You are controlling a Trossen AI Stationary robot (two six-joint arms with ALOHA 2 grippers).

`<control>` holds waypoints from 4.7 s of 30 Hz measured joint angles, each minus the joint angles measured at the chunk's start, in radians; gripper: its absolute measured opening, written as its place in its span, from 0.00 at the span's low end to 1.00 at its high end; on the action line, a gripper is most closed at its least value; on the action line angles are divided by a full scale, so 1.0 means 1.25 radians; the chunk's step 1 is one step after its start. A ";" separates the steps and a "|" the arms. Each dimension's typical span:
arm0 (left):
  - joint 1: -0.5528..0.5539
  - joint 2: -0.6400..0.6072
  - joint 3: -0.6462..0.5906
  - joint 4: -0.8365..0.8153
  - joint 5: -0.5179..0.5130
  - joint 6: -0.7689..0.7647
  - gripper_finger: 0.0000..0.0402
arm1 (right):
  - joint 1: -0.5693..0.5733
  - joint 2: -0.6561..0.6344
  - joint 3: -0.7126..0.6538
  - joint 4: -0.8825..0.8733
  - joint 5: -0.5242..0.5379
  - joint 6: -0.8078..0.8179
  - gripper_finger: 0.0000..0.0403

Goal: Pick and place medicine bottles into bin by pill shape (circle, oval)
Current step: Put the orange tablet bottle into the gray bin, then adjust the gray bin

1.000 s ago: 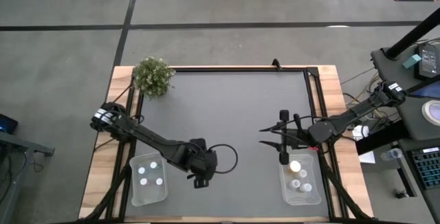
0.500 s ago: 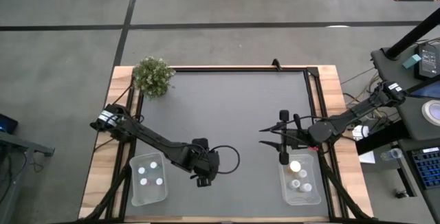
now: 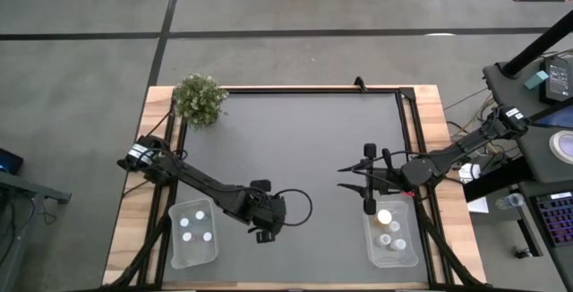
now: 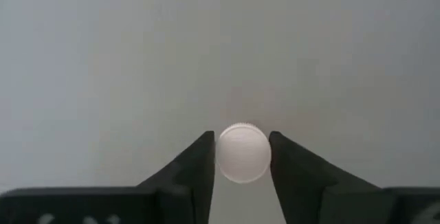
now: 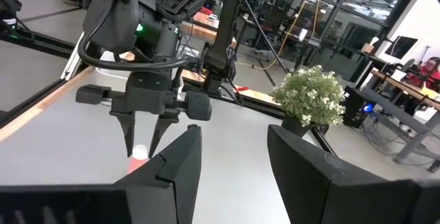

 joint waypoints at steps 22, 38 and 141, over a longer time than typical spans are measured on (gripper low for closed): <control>-0.089 -0.166 0.103 -0.039 0.063 -0.155 0.24 | 0.000 0.000 -0.001 -0.005 0.000 0.000 0.38; -0.411 -0.258 0.122 -0.559 0.084 -0.671 0.24 | 0.000 0.000 -0.003 -0.004 0.000 0.009 0.37; -0.491 -0.205 -0.090 -0.407 0.048 -0.669 0.08 | 0.000 0.000 -0.003 -0.005 0.000 0.014 0.36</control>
